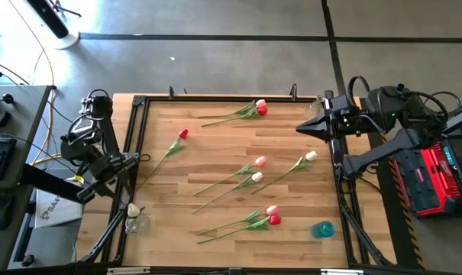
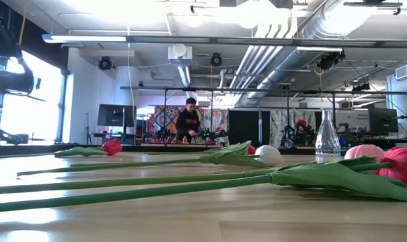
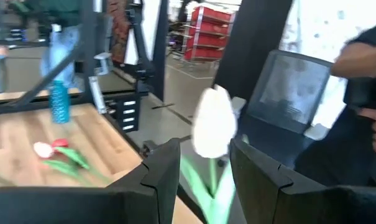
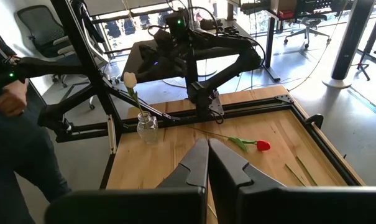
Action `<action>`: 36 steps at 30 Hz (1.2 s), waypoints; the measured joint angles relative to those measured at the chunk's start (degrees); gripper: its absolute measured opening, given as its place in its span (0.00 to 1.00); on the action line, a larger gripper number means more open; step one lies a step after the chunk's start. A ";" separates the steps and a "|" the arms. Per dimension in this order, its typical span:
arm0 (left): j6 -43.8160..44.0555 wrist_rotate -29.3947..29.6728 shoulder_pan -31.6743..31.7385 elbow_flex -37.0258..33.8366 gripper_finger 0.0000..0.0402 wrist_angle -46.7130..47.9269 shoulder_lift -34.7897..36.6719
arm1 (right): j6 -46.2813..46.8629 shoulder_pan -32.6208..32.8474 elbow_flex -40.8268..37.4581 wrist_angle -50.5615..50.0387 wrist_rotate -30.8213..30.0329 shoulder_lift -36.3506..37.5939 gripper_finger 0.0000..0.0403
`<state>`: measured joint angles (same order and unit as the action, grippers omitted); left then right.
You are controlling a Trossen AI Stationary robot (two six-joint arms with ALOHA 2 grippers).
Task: Sort flowers into vase by color
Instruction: Put the bottom white flower into the bottom transparent vase
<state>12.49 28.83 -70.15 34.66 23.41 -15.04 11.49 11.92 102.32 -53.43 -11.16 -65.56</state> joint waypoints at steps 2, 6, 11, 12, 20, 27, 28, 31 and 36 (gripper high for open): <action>0.40 2.07 0.01 1.07 0.32 0.99 -0.29 | 0.00 0.01 0.00 0.00 0.02 0.00 0.00; 0.79 7.45 0.28 3.65 0.32 3.32 -1.59 | 0.00 0.02 0.00 0.00 0.00 0.00 0.00; 1.62 11.41 3.15 8.25 0.32 8.12 -4.54 | 0.00 0.00 0.00 0.00 0.02 0.00 0.00; 2.13 11.76 4.02 9.22 0.32 9.39 -5.30 | 0.00 0.01 0.00 -0.01 0.00 0.00 0.00; 3.42 9.94 13.25 15.99 0.32 15.14 -11.50 | 0.00 0.02 0.00 -0.02 0.00 0.00 0.00; 2.89 3.65 22.78 18.90 0.32 14.96 -17.43 | 0.00 0.02 0.00 -0.02 0.00 0.02 0.00; 2.91 2.69 24.19 19.34 0.32 14.87 -18.67 | 0.00 0.02 0.00 -0.02 0.02 0.02 0.00; 2.34 -0.67 28.16 20.61 0.32 14.62 -22.83 | 0.00 0.02 0.00 -0.02 0.02 0.00 0.00; -0.03 -6.89 35.32 23.31 0.32 11.72 -30.99 | 0.00 0.01 0.00 -0.06 0.02 0.00 0.00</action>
<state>12.46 21.94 -34.83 57.97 35.12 -46.03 11.49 11.93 102.32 -53.49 -11.14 -65.56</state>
